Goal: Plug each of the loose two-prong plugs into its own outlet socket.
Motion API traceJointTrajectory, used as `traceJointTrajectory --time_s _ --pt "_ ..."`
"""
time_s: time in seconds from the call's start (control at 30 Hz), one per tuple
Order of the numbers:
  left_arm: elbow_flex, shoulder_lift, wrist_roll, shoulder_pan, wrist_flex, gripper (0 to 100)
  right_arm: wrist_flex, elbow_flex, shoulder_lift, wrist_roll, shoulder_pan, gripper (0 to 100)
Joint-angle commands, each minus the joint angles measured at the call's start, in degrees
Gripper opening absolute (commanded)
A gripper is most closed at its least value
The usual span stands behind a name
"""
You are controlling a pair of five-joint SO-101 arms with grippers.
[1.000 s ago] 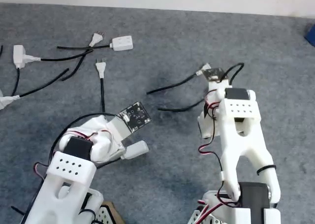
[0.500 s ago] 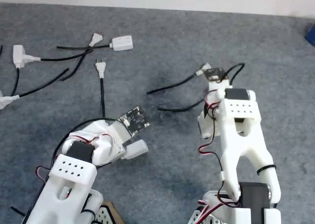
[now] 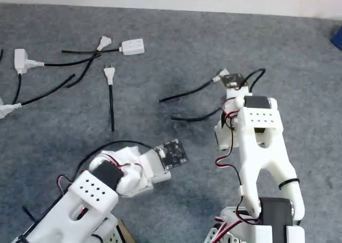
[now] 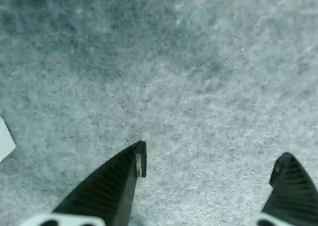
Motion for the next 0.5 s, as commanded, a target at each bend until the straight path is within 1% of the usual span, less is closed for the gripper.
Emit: traceJointTrajectory --time_s 0.0,0.23,0.4,0.47 --pt "-3.03 -0.75 0.88 0.92 2.99 23 -0.66 -0.04 -1.63 -0.26 0.31 37.9" --pt "-12.79 -0.75 -2.02 -7.87 7.82 23 -0.57 -0.13 -1.63 -0.26 0.31 37.9" --pt "-16.48 -0.75 -1.76 -14.29 7.82 23 -0.57 -0.57 -1.63 -0.53 0.22 37.9" --pt "-16.13 -0.75 -1.58 -15.96 6.07 23 -0.66 -2.42 -1.45 -0.62 -0.57 37.9"
